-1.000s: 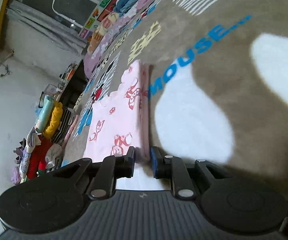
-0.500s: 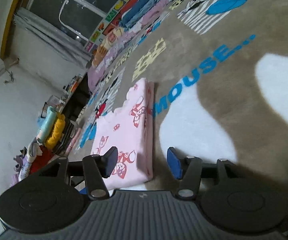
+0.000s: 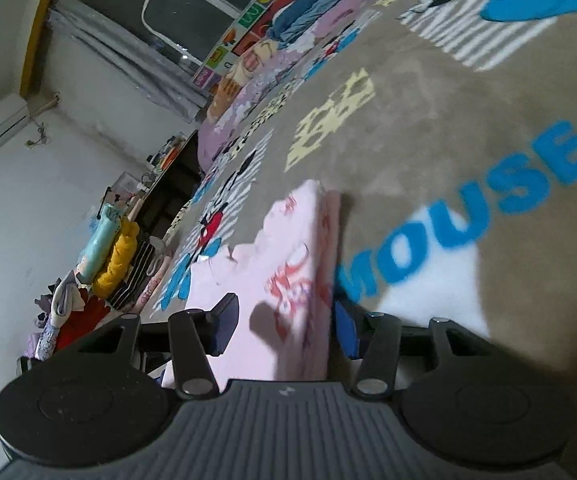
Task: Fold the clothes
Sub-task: 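Carry the folded pink bundle with both grippers onto the clothes stack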
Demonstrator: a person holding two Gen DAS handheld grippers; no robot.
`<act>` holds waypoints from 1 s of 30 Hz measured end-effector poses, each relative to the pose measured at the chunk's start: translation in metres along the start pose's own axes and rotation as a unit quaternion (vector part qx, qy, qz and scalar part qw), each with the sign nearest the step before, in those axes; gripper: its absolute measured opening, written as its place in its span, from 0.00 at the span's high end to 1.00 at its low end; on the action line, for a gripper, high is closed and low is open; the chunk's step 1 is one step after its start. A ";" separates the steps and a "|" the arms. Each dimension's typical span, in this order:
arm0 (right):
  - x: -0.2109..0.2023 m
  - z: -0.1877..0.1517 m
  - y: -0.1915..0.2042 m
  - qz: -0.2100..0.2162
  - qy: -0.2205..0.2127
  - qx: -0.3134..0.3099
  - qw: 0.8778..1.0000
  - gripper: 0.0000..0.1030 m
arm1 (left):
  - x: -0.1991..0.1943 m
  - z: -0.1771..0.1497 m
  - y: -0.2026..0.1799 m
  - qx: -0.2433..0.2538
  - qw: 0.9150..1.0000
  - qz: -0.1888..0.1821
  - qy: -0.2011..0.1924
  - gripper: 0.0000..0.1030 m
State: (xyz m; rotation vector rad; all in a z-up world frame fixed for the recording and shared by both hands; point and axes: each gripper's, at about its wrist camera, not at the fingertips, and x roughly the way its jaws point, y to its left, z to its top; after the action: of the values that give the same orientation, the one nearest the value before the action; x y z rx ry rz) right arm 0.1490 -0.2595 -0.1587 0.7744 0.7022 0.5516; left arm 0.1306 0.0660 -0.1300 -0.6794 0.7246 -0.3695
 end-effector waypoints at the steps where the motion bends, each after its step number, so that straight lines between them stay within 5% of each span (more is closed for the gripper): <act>1: 0.004 0.002 0.000 -0.002 -0.001 -0.005 1.000 0.67 | 0.003 0.002 -0.001 -0.004 1.000 -0.004 0.005 0.85; 4: 0.008 0.004 -0.009 0.015 -0.003 0.000 1.000 0.84 | 0.008 0.010 -0.010 -0.010 1.000 -0.024 0.007 0.87; 10: -0.030 0.016 -0.024 0.053 -0.061 0.041 0.996 0.85 | 0.035 0.021 -0.064 0.021 0.996 -0.081 0.015 0.89; 16: -0.106 0.066 -0.049 0.069 -0.158 0.059 0.983 0.85 | 0.107 0.020 -0.146 0.050 0.985 -0.161 0.047 0.88; 22: -0.195 0.111 -0.085 0.038 -0.269 0.051 0.961 0.85 | 0.201 0.023 -0.248 0.114 0.962 -0.225 0.106 0.89; 30: -0.277 0.148 -0.158 0.017 -0.408 0.104 0.907 0.85 | 0.317 0.025 -0.376 0.193 0.921 -0.287 0.178 0.88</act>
State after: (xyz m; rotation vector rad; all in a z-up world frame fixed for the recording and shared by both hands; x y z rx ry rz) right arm 0.1100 -0.6047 -0.1058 1.1165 -0.0369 0.1398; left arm 0.3403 -0.3643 -0.0127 -0.4381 0.7548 -1.1703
